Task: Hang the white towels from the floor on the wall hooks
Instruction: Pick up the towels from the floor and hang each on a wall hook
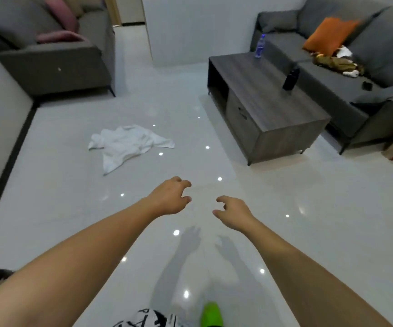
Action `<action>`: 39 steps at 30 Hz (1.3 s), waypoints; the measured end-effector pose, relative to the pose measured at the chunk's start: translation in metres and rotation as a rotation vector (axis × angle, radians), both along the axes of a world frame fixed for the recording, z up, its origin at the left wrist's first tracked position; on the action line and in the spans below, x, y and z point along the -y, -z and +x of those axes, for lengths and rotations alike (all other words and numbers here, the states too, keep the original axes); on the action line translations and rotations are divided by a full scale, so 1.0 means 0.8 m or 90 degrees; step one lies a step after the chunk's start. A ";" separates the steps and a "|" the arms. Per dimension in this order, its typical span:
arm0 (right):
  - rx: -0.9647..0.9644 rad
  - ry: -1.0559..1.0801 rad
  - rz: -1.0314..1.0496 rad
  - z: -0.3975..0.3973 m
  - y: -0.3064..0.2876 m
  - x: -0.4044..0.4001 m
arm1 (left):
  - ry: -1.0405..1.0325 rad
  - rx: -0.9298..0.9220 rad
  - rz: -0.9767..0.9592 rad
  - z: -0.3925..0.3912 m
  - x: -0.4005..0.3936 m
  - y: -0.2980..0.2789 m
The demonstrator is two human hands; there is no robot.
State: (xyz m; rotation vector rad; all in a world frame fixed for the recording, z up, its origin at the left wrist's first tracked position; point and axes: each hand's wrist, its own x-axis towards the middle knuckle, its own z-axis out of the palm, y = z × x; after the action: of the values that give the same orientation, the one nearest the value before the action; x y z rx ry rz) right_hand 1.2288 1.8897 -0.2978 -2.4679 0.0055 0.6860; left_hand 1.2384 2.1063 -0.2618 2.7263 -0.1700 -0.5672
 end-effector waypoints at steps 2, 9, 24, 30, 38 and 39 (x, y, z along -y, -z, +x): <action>-0.010 -0.053 0.005 0.036 0.009 -0.039 | -0.058 -0.015 0.002 0.013 -0.037 0.010; -0.045 -0.201 -0.010 0.166 0.045 -0.170 | -0.201 -0.053 -0.013 0.087 -0.170 0.053; -0.095 -0.214 -0.029 0.466 0.064 -0.460 | -0.346 -0.101 -0.088 0.358 -0.484 0.090; -0.137 -0.249 -0.064 0.558 0.104 -0.565 | -0.381 -0.137 -0.096 0.436 -0.587 0.124; -0.195 -0.295 -0.047 0.715 0.195 -0.739 | -0.443 -0.183 -0.081 0.562 -0.747 0.200; -0.210 -0.293 -0.044 0.738 0.207 -0.762 | -0.454 -0.198 -0.080 0.581 -0.769 0.211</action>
State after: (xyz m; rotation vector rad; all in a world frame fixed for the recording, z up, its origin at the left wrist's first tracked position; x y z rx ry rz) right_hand 1.8190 2.4994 -0.4632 -2.4090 -0.4288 1.2999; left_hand 1.7028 2.7217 -0.4304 2.3059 0.7781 -0.7069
